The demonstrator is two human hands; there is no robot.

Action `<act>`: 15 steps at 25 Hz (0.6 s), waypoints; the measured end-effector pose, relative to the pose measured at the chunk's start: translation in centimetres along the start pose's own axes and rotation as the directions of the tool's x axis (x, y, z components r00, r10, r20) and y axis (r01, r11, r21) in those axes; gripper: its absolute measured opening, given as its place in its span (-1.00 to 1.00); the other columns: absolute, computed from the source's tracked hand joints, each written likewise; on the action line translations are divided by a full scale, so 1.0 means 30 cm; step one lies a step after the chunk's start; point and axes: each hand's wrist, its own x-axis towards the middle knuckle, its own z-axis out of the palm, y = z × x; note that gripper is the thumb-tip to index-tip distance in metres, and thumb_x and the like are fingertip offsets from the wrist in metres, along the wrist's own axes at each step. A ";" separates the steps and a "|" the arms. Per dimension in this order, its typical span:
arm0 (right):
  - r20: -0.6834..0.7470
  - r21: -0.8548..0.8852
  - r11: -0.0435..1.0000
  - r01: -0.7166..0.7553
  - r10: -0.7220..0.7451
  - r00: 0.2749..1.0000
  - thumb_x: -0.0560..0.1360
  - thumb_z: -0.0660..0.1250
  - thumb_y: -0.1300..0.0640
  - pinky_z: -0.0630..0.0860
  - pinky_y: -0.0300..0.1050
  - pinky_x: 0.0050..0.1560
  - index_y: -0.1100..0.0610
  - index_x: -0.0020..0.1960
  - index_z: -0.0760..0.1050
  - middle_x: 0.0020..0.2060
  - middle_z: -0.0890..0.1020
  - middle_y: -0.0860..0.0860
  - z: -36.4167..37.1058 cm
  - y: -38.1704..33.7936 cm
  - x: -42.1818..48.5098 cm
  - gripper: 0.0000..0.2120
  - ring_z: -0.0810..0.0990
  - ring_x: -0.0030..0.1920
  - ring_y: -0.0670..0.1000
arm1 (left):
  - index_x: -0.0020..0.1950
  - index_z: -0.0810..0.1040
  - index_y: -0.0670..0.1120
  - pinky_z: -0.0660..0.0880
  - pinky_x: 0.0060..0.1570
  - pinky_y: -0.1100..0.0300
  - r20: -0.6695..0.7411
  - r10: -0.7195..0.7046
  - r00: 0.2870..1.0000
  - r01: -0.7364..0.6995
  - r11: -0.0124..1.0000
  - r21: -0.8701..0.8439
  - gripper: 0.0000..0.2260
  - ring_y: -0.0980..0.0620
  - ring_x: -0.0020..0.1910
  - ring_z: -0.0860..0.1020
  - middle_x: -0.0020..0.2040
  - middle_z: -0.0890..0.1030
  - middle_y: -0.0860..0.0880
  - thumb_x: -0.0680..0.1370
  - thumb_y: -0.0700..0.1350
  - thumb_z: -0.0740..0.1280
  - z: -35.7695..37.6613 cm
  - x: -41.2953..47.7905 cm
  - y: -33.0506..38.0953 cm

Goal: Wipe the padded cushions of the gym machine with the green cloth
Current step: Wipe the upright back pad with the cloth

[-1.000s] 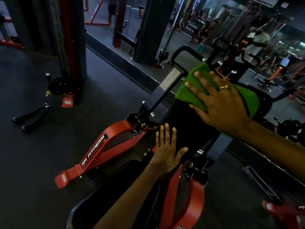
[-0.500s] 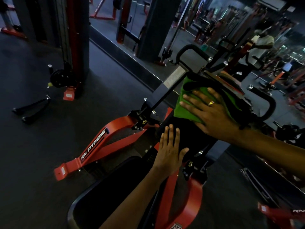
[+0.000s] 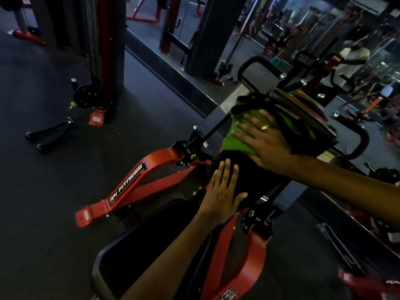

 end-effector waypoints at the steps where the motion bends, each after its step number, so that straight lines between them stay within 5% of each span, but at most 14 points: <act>1: -0.029 -0.012 0.998 -0.061 0.061 0.998 0.44 0.16 -0.03 -0.14 0.12 0.57 0.13 0.44 0.49 0.43 0.49 0.17 -0.029 0.022 -0.039 -0.40 0.38 0.46 0.25 | 0.63 -0.30 -0.10 -0.13 0.58 -0.01 0.017 0.018 1.000 -0.019 1.000 0.017 -0.27 -0.13 0.63 -0.21 0.64 -0.20 -0.20 0.69 0.23 0.03 -0.007 -0.002 -0.016; 6: -0.028 -0.041 0.967 -0.252 0.251 0.967 0.49 0.17 -0.05 -0.23 0.19 0.55 0.10 0.52 0.38 0.54 0.34 0.14 -0.026 -0.029 -0.048 -0.38 0.18 0.55 0.24 | 0.64 -0.23 -0.14 -0.05 0.60 -0.04 0.115 0.070 0.991 -0.068 0.997 -0.020 -0.28 -0.05 0.62 -0.24 0.65 -0.22 -0.12 0.62 -0.05 0.12 -0.051 -0.053 -0.090; 9: 0.142 -0.050 0.995 -0.083 0.090 0.986 0.31 0.29 0.08 -0.29 0.17 0.55 0.25 0.28 0.60 0.35 0.54 0.27 0.066 -0.156 0.042 -0.43 0.27 0.42 0.30 | 0.64 -0.24 -0.15 -0.06 0.60 -0.06 0.183 0.037 0.982 -0.033 0.999 -0.023 -0.18 -0.03 0.62 -0.27 0.64 -0.25 -0.10 0.51 -0.10 0.18 -0.053 -0.087 -0.101; 11: 0.204 -0.031 0.999 0.012 -0.005 0.979 0.31 0.20 0.06 -0.29 0.16 0.56 0.27 0.19 0.64 0.28 0.59 0.28 0.101 -0.206 0.061 -0.45 0.32 0.38 0.33 | 0.63 -0.25 -0.16 -0.04 0.59 -0.09 0.198 0.017 0.980 -0.016 1.000 -0.006 -0.19 -0.07 0.62 -0.28 0.64 -0.26 -0.13 0.51 -0.03 0.15 -0.044 -0.086 -0.087; 15: 0.075 0.029 0.999 0.013 -0.015 0.997 0.32 0.28 0.01 -0.14 0.12 0.56 0.20 0.29 0.60 0.32 0.58 0.20 0.055 -0.143 0.002 -0.42 0.34 0.42 0.24 | 0.62 -0.29 -0.19 -0.17 0.59 -0.02 0.239 -0.014 0.971 0.022 0.999 -0.033 -0.15 -0.10 0.60 -0.34 0.61 -0.34 -0.15 0.59 0.09 0.21 -0.033 -0.075 -0.062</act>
